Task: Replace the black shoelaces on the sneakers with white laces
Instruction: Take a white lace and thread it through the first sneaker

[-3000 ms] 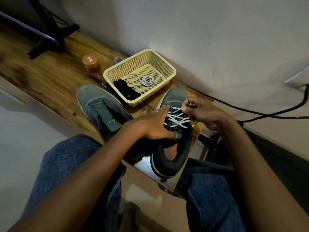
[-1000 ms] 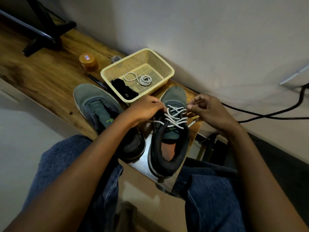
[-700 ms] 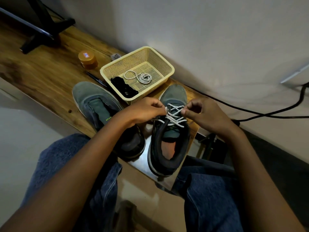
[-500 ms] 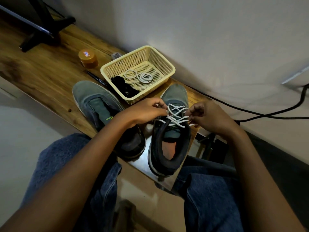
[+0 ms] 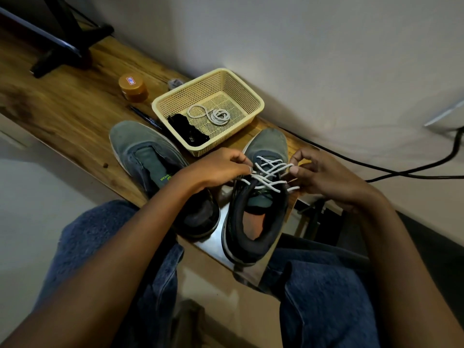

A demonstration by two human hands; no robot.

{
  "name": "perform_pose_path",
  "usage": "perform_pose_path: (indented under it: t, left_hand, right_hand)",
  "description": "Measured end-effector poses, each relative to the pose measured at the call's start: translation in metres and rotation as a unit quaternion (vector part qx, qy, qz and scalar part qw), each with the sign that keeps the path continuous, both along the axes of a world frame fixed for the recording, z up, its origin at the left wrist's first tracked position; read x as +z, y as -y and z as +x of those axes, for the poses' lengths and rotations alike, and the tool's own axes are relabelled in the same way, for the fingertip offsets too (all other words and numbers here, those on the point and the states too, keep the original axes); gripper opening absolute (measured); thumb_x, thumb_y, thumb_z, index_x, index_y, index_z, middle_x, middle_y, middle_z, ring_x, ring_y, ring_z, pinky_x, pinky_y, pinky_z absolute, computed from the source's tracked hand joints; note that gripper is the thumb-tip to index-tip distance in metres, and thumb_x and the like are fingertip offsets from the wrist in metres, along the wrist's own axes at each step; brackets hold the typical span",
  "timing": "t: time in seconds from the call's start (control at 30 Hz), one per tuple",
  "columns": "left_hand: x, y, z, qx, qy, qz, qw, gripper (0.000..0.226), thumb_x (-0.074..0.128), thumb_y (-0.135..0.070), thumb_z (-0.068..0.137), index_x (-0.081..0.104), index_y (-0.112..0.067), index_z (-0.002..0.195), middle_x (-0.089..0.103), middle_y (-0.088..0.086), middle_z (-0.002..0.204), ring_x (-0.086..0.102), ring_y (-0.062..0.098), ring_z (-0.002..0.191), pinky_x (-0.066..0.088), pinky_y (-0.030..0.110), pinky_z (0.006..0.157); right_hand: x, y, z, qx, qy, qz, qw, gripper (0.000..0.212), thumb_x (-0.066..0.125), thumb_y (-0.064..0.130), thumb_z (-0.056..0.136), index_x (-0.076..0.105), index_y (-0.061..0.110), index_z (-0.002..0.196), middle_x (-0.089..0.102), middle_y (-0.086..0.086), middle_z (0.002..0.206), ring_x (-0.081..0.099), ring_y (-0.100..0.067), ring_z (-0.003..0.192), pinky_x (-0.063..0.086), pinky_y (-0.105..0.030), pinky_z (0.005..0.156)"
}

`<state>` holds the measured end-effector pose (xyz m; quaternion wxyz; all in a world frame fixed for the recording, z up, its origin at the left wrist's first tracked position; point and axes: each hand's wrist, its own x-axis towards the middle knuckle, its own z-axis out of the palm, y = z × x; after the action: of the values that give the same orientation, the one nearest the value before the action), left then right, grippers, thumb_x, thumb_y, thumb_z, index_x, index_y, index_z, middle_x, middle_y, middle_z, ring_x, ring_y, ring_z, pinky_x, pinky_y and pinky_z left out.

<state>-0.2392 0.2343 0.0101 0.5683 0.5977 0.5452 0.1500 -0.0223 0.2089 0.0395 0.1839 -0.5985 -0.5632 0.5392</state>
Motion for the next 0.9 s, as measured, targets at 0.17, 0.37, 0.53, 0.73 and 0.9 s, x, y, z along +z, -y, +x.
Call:
perform_pose_path:
  t: [0.17, 0.37, 0.53, 0.73, 0.9]
  left_hand:
    - [0.000, -0.001, -0.001, -0.002, -0.019, 0.014, 1.000, 0.018, 0.060, -0.021, 0.092, 0.070, -0.019, 0.107, 0.065, -0.008, 0.094, 0.059, 0.007, 0.084, 0.046, 0.022, 0.081]
    - [0.000, 0.000, -0.001, 0.004, -0.035, 0.023, 0.999, 0.015, 0.060, -0.027, 0.092, 0.070, -0.021, 0.101, 0.068, -0.003, 0.102, 0.063, 0.014, 0.097, 0.047, 0.032, 0.093]
    - [0.000, 0.001, 0.001, 0.009, -0.048, 0.033, 0.998, 0.028, 0.061, -0.044, 0.089, 0.070, -0.018, 0.095, 0.069, 0.002, 0.100, 0.065, 0.019, 0.095, 0.049, 0.040, 0.094]
    - [-0.001, 0.004, 0.007, 0.027, -0.065, 0.068, 0.995, 0.029, 0.066, -0.043, 0.086, 0.071, -0.014, 0.089, 0.069, 0.003, 0.085, 0.065, 0.024, 0.090, 0.050, 0.044, 0.089]
    - [-0.003, 0.005, 0.011, 0.040, -0.081, 0.077, 0.993, 0.018, 0.071, -0.034, 0.082, 0.072, -0.016, 0.084, 0.072, 0.000, 0.087, 0.067, 0.019, 0.088, 0.052, 0.042, 0.088]
  right_hand:
    - [0.006, 0.004, -0.002, -0.024, -0.047, -0.056, 0.997, 0.014, 0.042, 0.013, 0.101, 0.046, 0.014, 0.088, 0.066, -0.012, 0.094, 0.068, -0.019, 0.075, 0.056, -0.039, 0.072]
    - [0.009, 0.006, 0.000, -0.032, -0.088, -0.097, 0.991, 0.014, 0.039, 0.018, 0.102, 0.041, 0.018, 0.089, 0.068, -0.006, 0.091, 0.065, -0.022, 0.075, 0.051, -0.043, 0.075]
    - [0.009, 0.005, 0.001, -0.043, -0.105, -0.118, 0.987, 0.018, 0.039, 0.015, 0.100, 0.044, 0.020, 0.083, 0.066, -0.005, 0.088, 0.062, -0.022, 0.072, 0.048, -0.039, 0.072]
    - [0.003, 0.000, -0.004, -0.053, -0.007, -0.011, 0.999, 0.023, 0.043, 0.023, 0.101, 0.061, 0.011, 0.092, 0.070, -0.012, 0.092, 0.067, -0.025, 0.077, 0.050, -0.038, 0.070]
    - [-0.004, -0.004, -0.012, -0.005, 0.103, 0.046, 0.994, 0.038, 0.066, 0.035, 0.088, 0.067, 0.000, 0.073, 0.064, -0.008, 0.061, 0.057, -0.017, 0.057, 0.046, -0.031, 0.061]
